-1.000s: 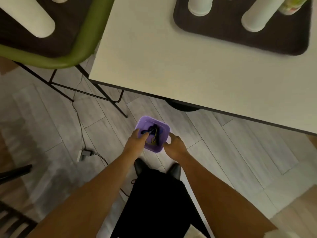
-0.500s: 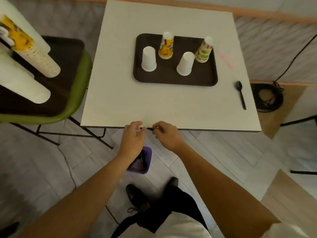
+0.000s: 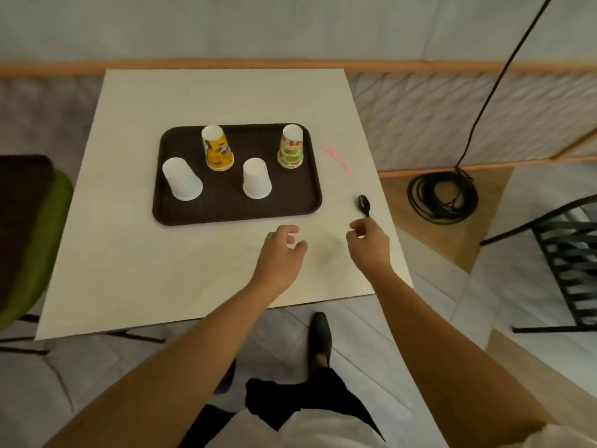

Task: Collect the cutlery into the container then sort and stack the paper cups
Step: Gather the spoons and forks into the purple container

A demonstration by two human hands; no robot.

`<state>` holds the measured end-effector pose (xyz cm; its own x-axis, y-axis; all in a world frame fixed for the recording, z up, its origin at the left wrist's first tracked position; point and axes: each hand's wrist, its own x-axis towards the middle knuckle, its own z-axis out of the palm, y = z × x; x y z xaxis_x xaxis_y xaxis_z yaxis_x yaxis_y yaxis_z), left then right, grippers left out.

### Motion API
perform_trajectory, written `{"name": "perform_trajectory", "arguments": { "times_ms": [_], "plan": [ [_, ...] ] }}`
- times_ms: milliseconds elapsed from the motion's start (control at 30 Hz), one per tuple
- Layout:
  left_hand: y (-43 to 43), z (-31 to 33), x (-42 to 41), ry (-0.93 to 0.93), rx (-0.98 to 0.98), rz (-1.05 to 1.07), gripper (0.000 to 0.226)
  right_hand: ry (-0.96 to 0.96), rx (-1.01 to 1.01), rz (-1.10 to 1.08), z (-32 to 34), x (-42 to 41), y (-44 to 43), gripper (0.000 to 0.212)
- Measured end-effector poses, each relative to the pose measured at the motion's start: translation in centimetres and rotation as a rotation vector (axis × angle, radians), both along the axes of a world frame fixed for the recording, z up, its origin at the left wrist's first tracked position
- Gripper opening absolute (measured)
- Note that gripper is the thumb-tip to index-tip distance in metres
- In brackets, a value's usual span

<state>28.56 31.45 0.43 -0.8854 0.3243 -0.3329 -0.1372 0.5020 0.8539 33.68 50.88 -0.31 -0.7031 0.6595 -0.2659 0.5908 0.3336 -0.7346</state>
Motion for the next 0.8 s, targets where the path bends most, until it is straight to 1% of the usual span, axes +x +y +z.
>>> {"name": "perform_trajectory", "arguments": {
  "times_ms": [133, 233, 333, 433, 500, 567, 667, 800],
  "plan": [
    [7.4, -1.3, -1.4, -0.072, -0.039, 0.005, 0.036, -0.140, 0.082, -0.001, -2.6, -1.4, 6.8, 0.030],
    [11.3, -2.1, -2.3, -0.135, -0.073, 0.029, 0.036, -0.260, 0.133, 0.123, -4.5, -1.9, 9.2, 0.035],
    [13.8, -2.8, -3.3, -0.194, -0.110, 0.076, 0.037, -0.317, 0.200, 0.249, -5.7, -2.6, 10.1, 0.028],
    [15.5, -3.2, -4.1, -0.259, -0.139, 0.094, 0.039, -0.332, 0.210, 0.282, -6.1, -4.0, 10.7, 0.018],
    [16.3, -3.3, -4.8, -0.306, -0.128, 0.116, 0.042, -0.287, 0.140, 0.244, -6.0, -5.0, 10.9, 0.012],
    [17.2, -3.0, -5.7, -0.323, -0.095, 0.151, 0.043, -0.185, 0.090, 0.207, -5.5, -6.0, 10.9, 0.007],
    [18.2, -2.3, -7.4, -0.279, -0.020, 0.219, 0.037, -0.043, 0.065, 0.222, -4.6, -7.9, 10.0, 0.009],
    [18.7, -1.7, -9.6, -0.198, 0.042, 0.342, 0.024, 0.065, 0.046, 0.285, -3.8, -10.5, 9.3, 0.010]
  ]
}}
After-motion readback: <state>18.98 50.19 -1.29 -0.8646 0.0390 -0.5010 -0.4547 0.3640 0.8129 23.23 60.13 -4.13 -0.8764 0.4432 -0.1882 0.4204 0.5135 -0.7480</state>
